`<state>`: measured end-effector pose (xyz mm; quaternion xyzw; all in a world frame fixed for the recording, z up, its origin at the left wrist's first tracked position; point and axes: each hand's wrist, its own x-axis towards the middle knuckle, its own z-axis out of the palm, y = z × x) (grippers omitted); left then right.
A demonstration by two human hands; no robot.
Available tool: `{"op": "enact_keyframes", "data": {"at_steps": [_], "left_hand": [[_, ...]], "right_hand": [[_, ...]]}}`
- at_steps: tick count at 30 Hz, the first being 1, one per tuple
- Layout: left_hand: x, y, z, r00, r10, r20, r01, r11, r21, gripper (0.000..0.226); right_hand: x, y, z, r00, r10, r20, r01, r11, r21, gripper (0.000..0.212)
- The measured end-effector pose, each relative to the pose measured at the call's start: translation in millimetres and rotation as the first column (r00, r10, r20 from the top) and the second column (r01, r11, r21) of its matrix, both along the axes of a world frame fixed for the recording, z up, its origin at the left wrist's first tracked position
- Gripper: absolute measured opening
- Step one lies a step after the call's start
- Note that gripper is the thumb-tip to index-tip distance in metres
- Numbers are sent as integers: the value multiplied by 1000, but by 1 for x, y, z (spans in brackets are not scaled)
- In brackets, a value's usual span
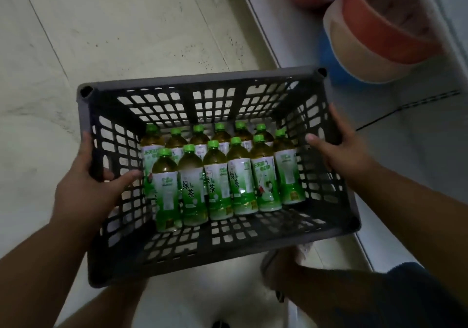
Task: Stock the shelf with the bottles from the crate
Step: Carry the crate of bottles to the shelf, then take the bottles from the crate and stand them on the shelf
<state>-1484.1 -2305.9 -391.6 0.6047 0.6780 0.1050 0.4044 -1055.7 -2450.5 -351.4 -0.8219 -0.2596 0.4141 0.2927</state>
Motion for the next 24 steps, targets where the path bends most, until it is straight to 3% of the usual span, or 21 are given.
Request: {"op": "enact_keyframes", "data": {"at_steps": [6,11,15,17,19,21,23,24], "left_hand": [[-13,-19,-61,999,33,-31,-30,996,82,111],[-8,-26,-56,992,16,-123,12,975,223,115],[-4,-28,-43,973,-109,-203,144,975,169,118],[-3,-32,-40,937,-149,-316,206,966,156,114],[-4,-37,-40,864,-181,-470,327,912,249,104],[-4,-38,-38,796,-257,-549,473,829,298,99],[-3,-36,-37,726,-340,-598,570,784,246,104],[-3,-36,-37,715,-357,-601,580,782,226,106]], "right_hand": [[7,-6,-61,996,35,78,-41,997,73,100],[15,-11,-71,982,138,131,-154,980,123,104],[7,-20,-62,936,236,262,-248,969,14,101],[0,-25,-59,870,297,394,-283,955,-93,107],[-14,-33,-53,780,365,509,-320,931,-177,111],[-35,-40,-49,706,405,581,-393,906,-154,108],[-62,-41,-51,686,465,560,-485,866,-125,108],[-79,-39,-55,727,493,478,-512,853,-101,108]]}}
